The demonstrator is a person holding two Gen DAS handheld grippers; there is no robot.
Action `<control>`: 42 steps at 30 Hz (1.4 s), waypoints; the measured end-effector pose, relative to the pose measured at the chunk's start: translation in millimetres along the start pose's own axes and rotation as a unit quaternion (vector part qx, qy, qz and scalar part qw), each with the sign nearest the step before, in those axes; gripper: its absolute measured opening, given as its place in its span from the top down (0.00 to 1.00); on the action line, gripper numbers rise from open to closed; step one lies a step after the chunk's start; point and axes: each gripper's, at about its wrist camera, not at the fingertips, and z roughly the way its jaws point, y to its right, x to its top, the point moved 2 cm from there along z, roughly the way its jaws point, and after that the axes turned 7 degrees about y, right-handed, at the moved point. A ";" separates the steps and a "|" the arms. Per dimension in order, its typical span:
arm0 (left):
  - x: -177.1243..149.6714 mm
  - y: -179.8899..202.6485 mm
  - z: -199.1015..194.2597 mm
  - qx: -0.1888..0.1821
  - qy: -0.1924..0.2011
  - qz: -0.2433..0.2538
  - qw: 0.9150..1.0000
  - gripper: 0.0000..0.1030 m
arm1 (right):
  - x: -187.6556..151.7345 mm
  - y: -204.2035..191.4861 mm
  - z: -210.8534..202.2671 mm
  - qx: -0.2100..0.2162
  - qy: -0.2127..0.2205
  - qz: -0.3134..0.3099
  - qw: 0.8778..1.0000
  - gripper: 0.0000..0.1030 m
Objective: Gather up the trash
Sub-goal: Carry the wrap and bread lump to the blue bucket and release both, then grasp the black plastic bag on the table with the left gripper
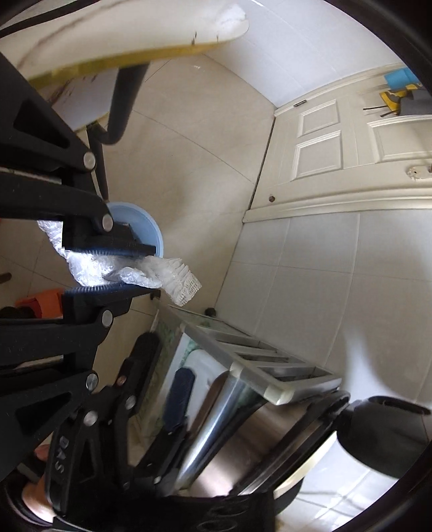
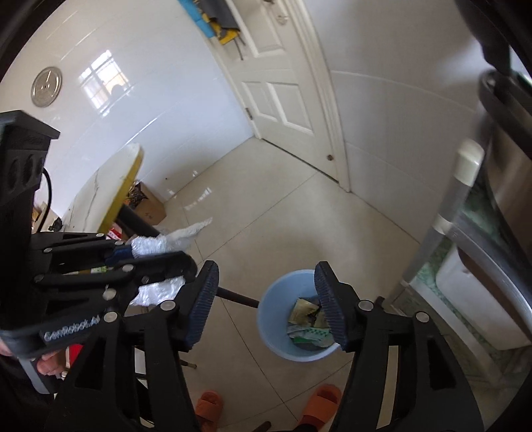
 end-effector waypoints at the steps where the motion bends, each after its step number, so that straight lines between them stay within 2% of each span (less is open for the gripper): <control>1: 2.4 0.7 5.8 0.004 0.000 -0.002 1.000 0.74 | -0.6 3.9 -0.4 -0.002 -0.001 0.002 1.000 0.43; 3: 3.5 1.2 10.3 0.015 0.004 0.000 1.000 0.48 | -2.3 10.9 -2.2 -0.007 -0.003 0.004 1.000 0.43; 8: 3.3 7.7 8.5 0.030 0.019 0.008 0.999 0.36 | -3.4 15.9 -9.8 -0.009 0.001 0.009 1.000 0.43; 11: -2.3 11.3 -5.1 0.040 0.027 0.006 0.999 0.32 | -1.4 7.3 -16.5 -0.007 0.006 0.003 1.000 0.43; 13: -6.7 10.0 -29.4 0.044 0.036 0.002 0.998 0.29 | 0.1 -2.3 -23.0 -0.005 0.011 -0.004 1.000 0.42; 15: -12.3 7.7 -53.1 0.050 0.052 0.002 0.997 0.25 | 2.0 -12.6 -30.8 -0.003 0.019 -0.010 1.000 0.37; 19: -29.8 -1.0 -108.5 0.059 0.090 0.001 0.994 0.18 | 6.8 -49.7 -54.5 0.008 0.044 -0.034 0.998 0.32; 21: -41.8 -8.3 -138.3 0.075 0.109 0.007 0.991 0.10 | 8.9 -69.1 -62.3 0.016 0.053 -0.047 0.997 0.30; 23: -56.5 -20.0 -166.1 0.093 0.129 0.011 0.987 0.07 | 10.5 -92.7 -69.0 0.021 0.062 -0.062 0.996 0.26; 27: -87.8 -65.6 -211.3 0.141 0.156 0.007 0.978 0.05 | 12.3 -130.6 -73.6 0.025 0.072 -0.082 0.994 0.22; 30: -111.1 -121.0 -232.0 0.195 0.158 -0.027 0.968 0.05 | 10.7 -154.0 -66.8 0.020 0.071 -0.090 0.993 0.22; 32: -128.5 -161.9 -241.1 0.215 0.160 -0.060 0.962 0.05 | 9.3 -165.1 -60.1 0.018 0.070 -0.089 0.993 0.22; 35: -159.5 -232.0 -248.6 0.261 0.151 -0.116 0.946 0.05 | 7.9 -177.1 -45.7 0.002 0.075 -0.082 0.994 0.22; 38: -180.1 -283.8 -246.6 0.290 0.141 -0.160 0.933 0.05 | 8.2 -182.4 -27.9 -0.003 0.074 -0.072 0.995 0.22; 42: -198.1 -336.6 -230.9 0.300 0.119 -0.206 0.924 0.05 | 7.0 -183.3 -1.9 -0.014 0.062 -0.063 0.996 0.20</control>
